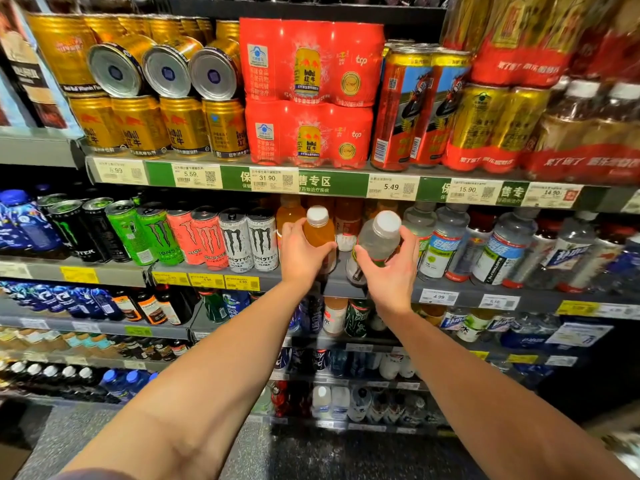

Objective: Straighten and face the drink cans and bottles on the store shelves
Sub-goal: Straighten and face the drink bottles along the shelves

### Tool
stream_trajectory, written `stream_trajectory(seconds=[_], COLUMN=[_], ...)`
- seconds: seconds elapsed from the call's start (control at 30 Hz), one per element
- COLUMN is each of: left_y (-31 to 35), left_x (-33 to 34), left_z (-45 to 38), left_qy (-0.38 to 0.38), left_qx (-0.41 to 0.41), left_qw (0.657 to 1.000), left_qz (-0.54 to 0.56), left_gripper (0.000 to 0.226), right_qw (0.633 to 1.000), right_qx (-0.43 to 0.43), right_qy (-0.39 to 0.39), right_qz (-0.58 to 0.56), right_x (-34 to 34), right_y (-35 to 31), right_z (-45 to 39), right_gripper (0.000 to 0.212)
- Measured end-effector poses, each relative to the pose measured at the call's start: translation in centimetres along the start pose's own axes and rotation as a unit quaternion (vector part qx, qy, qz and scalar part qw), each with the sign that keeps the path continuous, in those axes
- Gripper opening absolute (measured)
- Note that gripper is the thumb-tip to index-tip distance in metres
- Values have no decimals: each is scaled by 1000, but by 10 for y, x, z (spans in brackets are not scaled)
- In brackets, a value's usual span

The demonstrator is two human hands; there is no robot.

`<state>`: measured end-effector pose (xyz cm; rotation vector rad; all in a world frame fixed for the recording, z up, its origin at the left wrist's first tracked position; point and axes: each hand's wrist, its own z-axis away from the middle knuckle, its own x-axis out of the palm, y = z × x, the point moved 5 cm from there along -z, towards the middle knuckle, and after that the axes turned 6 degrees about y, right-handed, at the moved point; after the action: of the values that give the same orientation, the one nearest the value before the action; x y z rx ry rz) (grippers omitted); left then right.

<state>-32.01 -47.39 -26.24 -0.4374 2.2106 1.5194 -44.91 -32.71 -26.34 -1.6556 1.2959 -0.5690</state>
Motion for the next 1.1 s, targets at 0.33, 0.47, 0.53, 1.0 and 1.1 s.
stream_trajectory(seconds=[0.33, 0.47, 0.53, 1.0, 1.1], left_y=[14, 30, 38, 50, 47], left_x=[4, 29, 50, 116, 119], left_z=[16, 37, 42, 24, 24], left_qy=[93, 55, 2, -152, -139], left_qx=[22, 54, 48, -21, -11], left_qw=[995, 994, 993, 982, 985], left_qz=[31, 83, 107, 113, 104], left_gripper=[59, 30, 26, 55, 54], right_qw=[997, 997, 997, 994, 996], right_qx=[49, 44, 39, -3, 2], right_qy=[34, 53, 61, 98, 82], right_qz=[-43, -40, -32, 40, 42], right_x=[-35, -49, -56, -95, -96], right_y=[29, 32, 34, 45, 54], right_z=[-9, -15, -17, -27, -28], right_gripper=[72, 70, 67, 78, 78])
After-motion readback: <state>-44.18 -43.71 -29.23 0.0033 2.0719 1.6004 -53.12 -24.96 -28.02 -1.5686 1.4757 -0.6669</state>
